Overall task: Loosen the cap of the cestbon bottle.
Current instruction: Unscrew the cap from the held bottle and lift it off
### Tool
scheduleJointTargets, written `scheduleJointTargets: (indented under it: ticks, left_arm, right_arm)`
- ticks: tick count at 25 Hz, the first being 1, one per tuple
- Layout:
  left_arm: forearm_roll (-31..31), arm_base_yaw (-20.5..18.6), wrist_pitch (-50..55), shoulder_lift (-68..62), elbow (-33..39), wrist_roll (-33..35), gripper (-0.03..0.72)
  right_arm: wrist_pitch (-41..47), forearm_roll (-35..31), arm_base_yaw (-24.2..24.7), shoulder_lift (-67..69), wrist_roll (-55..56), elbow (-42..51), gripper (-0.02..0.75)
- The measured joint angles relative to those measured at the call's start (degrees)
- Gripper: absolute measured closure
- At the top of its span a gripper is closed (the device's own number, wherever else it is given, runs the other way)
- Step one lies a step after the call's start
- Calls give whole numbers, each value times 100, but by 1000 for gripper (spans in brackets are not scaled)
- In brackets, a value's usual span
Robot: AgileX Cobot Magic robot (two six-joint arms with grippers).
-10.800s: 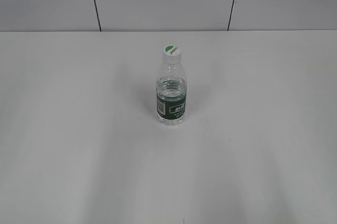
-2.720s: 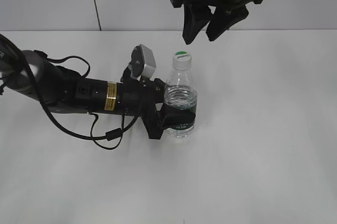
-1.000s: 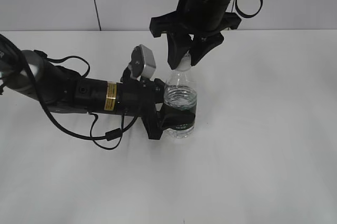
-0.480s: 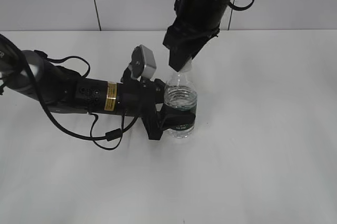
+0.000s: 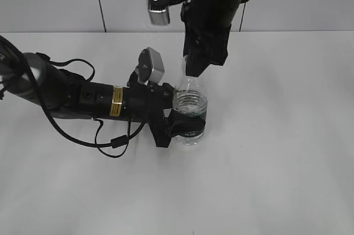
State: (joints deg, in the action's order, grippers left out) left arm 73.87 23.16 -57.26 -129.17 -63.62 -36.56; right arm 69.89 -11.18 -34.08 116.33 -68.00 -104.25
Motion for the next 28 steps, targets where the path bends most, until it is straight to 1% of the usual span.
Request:
scheduleJointTargets:
  ticks: [4,6,15,19,20,23,24,26,28]
  left_arm:
    - [23,0,0,0,0,31,280]
    - [25,0,0,0,0,36,280]
    - [32,0,0,0,0,43,280]
    - [37,0,0,0,0,37,280]
    - [36,0,-6,0,-1,10,280]
    - [36,0,-6,0,-6,-25,280]
    - [36,0,-6,0,-6,-25,280]
    - [36,0,-6,0,-6,-25,280]
    - [36,0,-6,0,-6,-25,280]
  right_arm:
    - [33,-25,0,0,-1195,-5,433]
    - [38,-31,0,0,-1474,-13,433]
    - [51,-48,0,0,-1714,-19,433]
    - [134,-67,0,44,-1487,-139,428]
    - [129,-85,0,68,-1347,-200,398]
    - [73,-190,0,34,-1023,-365,250]
    - [33,-200,0,-2,-988,-383,212]
    - [27,-200,0,-74,-818,-393,177]
    - [18,-205,0,-150,-522,-393,163]
